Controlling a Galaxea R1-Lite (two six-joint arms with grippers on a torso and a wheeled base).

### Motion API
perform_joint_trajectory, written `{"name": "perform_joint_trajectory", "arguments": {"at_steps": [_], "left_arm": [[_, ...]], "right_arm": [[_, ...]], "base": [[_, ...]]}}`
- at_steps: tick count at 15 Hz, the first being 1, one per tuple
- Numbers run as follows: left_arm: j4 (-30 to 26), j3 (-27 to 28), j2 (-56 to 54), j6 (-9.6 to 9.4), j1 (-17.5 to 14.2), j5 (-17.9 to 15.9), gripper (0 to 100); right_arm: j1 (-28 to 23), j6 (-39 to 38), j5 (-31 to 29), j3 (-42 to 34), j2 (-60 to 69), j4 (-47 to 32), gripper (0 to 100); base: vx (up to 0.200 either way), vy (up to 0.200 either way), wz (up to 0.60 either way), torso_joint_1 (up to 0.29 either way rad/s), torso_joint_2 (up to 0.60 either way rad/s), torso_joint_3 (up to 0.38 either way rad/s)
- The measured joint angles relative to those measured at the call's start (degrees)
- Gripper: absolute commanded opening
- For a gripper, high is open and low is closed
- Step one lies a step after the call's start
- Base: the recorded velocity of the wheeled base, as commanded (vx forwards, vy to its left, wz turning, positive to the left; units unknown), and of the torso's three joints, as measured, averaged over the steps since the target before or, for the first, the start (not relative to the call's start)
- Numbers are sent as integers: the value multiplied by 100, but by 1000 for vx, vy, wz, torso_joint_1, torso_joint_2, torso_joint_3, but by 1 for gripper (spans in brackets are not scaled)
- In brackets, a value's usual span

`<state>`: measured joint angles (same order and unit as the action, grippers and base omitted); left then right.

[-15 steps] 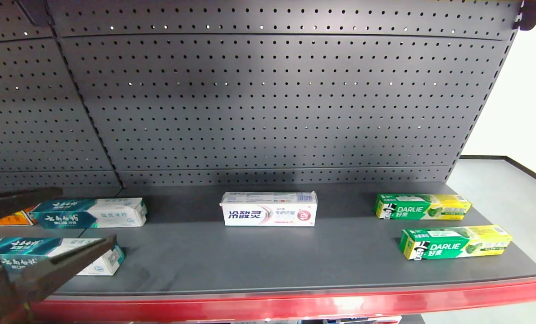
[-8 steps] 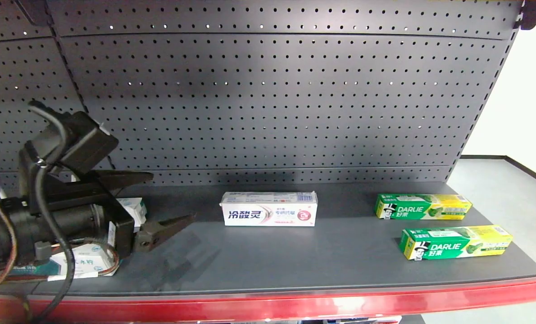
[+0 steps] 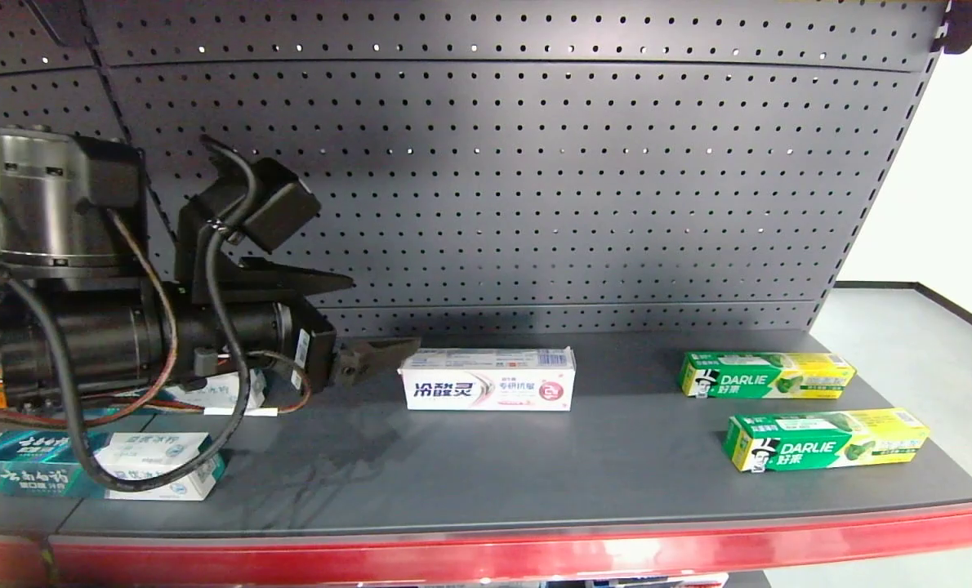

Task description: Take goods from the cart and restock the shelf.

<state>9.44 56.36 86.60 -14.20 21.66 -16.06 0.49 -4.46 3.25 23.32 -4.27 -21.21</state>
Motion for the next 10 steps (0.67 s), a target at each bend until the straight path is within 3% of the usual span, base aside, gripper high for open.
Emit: {"name": "perform_joint_trajectory", "arguments": {"at_steps": [3, 7, 10], "left_arm": [[-394, 404, 369, -22, 11, -762, 100], [-862, 1324, 837, -33, -113, -1909, 100], [-884, 1608, 1158, -514, -312, -2127, 100]], "right_arm": [[0, -55, 13, 5, 122, -16, 0], [-20, -152, 240, 43, 254, -7, 0], [-33, -189, 432, 115, 311, -5, 0]], "base": [[0, 0, 0, 0, 0, 0], [0, 0, 0, 0, 0, 0], [0, 0, 0, 0, 0, 0]]}}
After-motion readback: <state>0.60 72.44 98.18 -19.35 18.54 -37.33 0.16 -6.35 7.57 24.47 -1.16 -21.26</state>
